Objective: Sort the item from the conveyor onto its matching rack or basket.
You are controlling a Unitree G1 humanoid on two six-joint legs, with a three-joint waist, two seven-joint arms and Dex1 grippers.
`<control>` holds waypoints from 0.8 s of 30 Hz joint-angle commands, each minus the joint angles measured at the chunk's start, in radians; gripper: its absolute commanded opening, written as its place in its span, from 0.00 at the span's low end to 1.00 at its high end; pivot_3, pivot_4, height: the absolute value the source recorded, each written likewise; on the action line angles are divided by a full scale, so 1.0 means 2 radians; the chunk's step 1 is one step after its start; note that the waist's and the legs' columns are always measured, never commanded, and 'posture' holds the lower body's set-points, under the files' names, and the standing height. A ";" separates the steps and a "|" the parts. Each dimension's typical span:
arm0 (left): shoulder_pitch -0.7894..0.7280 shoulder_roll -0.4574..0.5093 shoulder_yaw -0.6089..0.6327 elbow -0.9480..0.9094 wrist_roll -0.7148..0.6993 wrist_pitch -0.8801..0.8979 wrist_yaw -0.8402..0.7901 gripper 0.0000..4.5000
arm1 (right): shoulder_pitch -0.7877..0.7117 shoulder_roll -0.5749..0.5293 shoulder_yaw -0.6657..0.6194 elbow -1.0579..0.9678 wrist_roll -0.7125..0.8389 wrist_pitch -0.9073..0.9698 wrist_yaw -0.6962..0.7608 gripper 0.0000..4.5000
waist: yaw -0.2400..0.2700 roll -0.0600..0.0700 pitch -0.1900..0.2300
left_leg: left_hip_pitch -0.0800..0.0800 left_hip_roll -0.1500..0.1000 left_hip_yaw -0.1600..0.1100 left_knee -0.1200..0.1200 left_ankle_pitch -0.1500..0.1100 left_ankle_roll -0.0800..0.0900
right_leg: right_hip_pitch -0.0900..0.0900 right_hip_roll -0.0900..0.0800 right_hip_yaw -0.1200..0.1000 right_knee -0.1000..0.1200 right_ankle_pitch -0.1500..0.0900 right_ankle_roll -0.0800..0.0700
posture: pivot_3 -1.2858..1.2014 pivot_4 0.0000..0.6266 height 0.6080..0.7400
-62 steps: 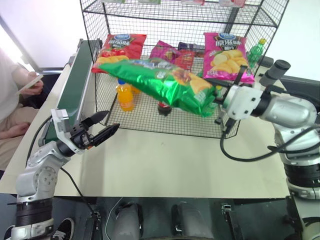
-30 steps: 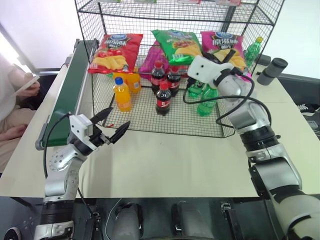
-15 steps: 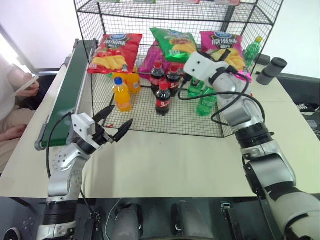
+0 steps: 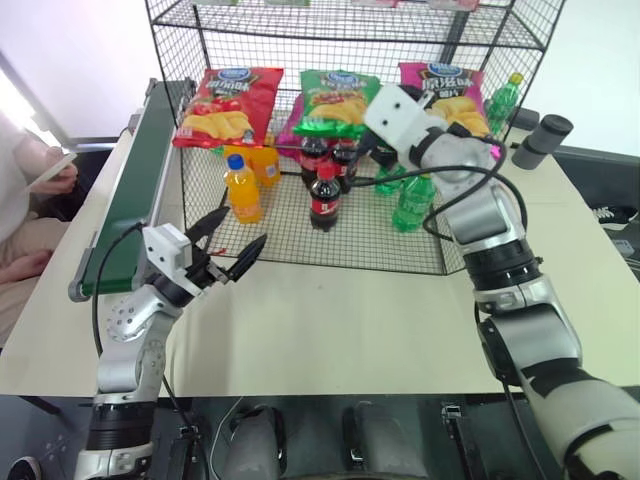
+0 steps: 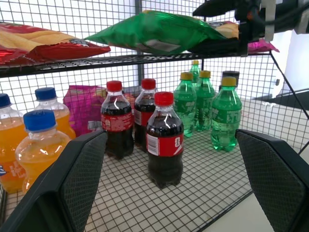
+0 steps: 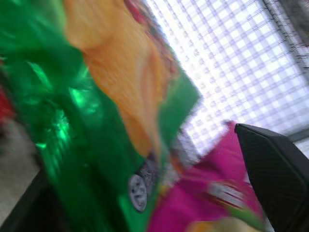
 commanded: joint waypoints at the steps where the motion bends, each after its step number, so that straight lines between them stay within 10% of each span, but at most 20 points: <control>1: -0.010 -0.001 -0.007 -0.015 -0.002 -0.002 0.002 1.00 | -0.023 0.003 -0.037 -0.037 0.061 0.041 0.039 0.98 | 0.002 0.000 0.000 | 0.000 0.000 0.000 0.000 0.000 0.000 | 0.000 0.000 0.000 0.000 0.000 0.000 | 0.52 0.24 1.00; 17: -0.006 0.004 -0.011 -0.019 0.004 -0.002 0.007 1.00 | 0.009 0.004 -0.052 -0.083 0.158 0.022 0.067 0.98 | 0.001 0.000 0.000 | 0.000 0.000 0.000 0.000 0.000 0.000 | 0.000 0.000 0.000 0.000 0.000 0.000 | 0.52 0.24 1.00; 24: -0.006 0.002 -0.011 -0.018 0.007 -0.003 0.009 1.00 | 0.014 0.009 -0.049 -0.074 0.166 0.001 0.059 0.38 | 0.001 0.000 0.000 | 0.000 0.000 0.000 0.000 0.000 0.000 | 0.000 0.000 0.000 0.000 0.000 0.000 | 0.52 0.24 1.00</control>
